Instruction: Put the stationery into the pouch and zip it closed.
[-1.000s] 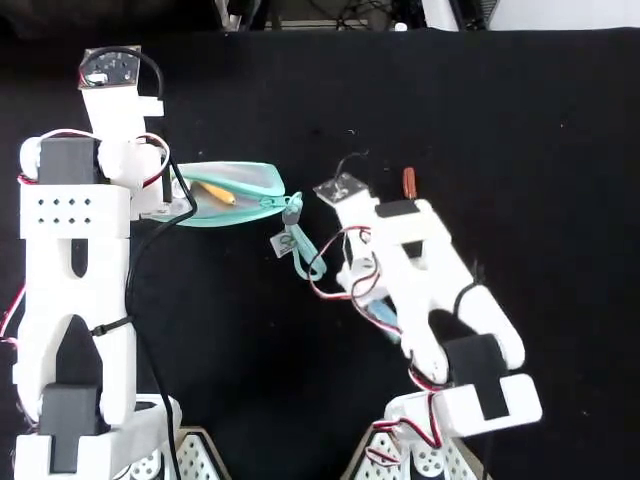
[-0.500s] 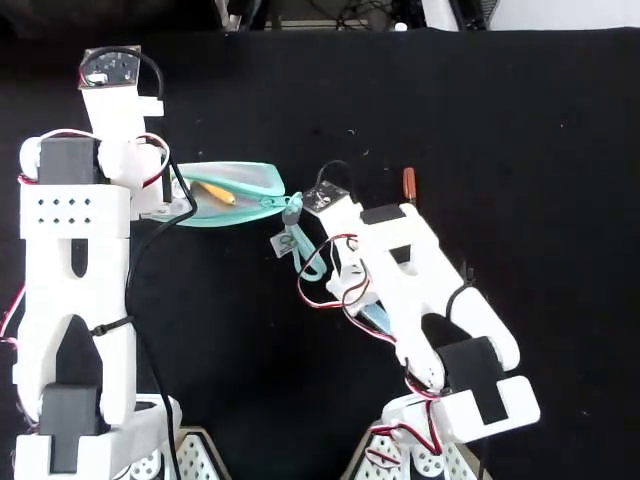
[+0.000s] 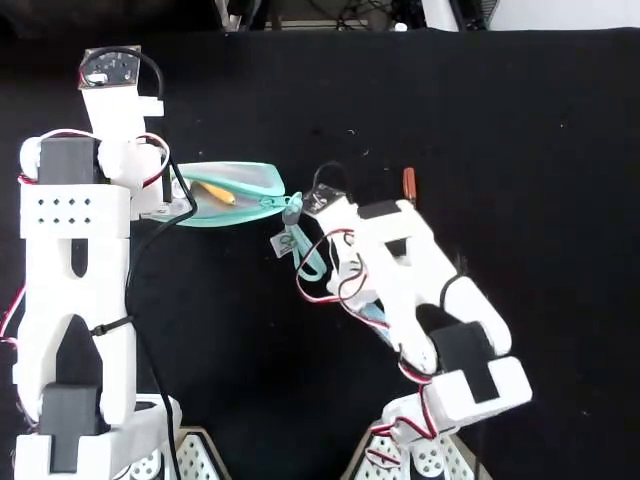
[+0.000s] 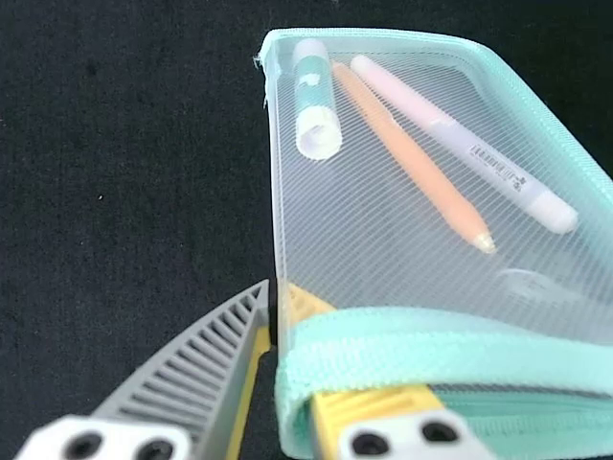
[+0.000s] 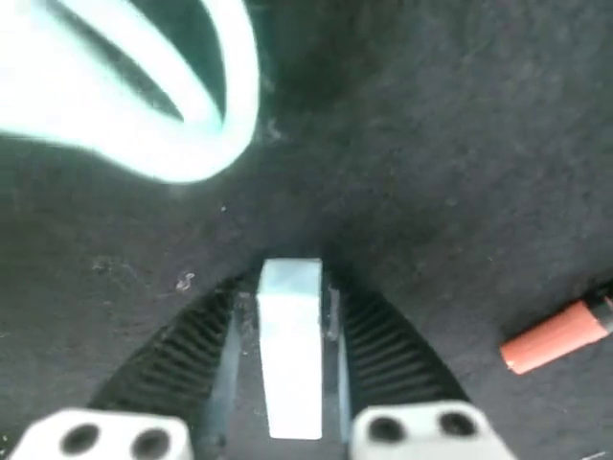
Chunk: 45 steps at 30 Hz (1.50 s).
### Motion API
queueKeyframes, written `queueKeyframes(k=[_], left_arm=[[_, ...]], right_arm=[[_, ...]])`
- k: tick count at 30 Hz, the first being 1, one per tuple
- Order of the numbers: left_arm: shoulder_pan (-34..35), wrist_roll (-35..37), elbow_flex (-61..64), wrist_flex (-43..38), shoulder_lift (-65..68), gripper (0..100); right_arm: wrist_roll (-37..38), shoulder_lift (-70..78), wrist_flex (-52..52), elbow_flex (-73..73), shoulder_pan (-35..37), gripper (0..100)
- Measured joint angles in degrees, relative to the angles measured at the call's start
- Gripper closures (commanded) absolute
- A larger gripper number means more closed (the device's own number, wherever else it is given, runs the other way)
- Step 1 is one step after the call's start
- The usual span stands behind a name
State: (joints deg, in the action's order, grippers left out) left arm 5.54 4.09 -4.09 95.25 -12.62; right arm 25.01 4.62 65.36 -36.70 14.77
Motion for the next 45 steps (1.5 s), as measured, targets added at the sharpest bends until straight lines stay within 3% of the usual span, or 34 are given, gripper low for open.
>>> queueKeyframes(k=[7, 14, 18, 22, 27, 33, 39, 45], left_arm=[[0.00, 0.00, 0.00, 0.00, 0.00, 97], [0.00, -1.93, 0.00, 0.09, 0.00, 97], [0.00, -1.93, 0.00, 0.09, 0.00, 97], [0.00, -1.93, 0.00, 0.09, 0.00, 97], [0.00, -1.93, 0.00, 0.09, 0.00, 97], [0.00, -1.93, 0.00, 0.09, 0.00, 97], [0.00, -1.93, 0.00, 0.09, 0.00, 97], [0.00, -2.11, 0.00, 0.09, 0.00, 97]], right_arm=[[0.09, -6.33, 3.16, -0.79, 0.35, 98.6], [-4.04, -37.45, 7.91, -0.79, 4.84, 98.6], [-12.13, -58.37, 1.67, -0.88, 6.68, 98.6], [-16.44, -70.86, -10.81, -4.92, 12.40, 98.6], [-16.97, -72.79, -28.57, -13.10, 22.24, 98.6], [-17.05, -67.78, -49.67, -20.84, 24.97, 98.6], [-17.49, -61.80, -58.02, -21.19, 25.23, 98.6], [-17.67, -57.05, -59.34, -21.19, 28.92, 98.6]])
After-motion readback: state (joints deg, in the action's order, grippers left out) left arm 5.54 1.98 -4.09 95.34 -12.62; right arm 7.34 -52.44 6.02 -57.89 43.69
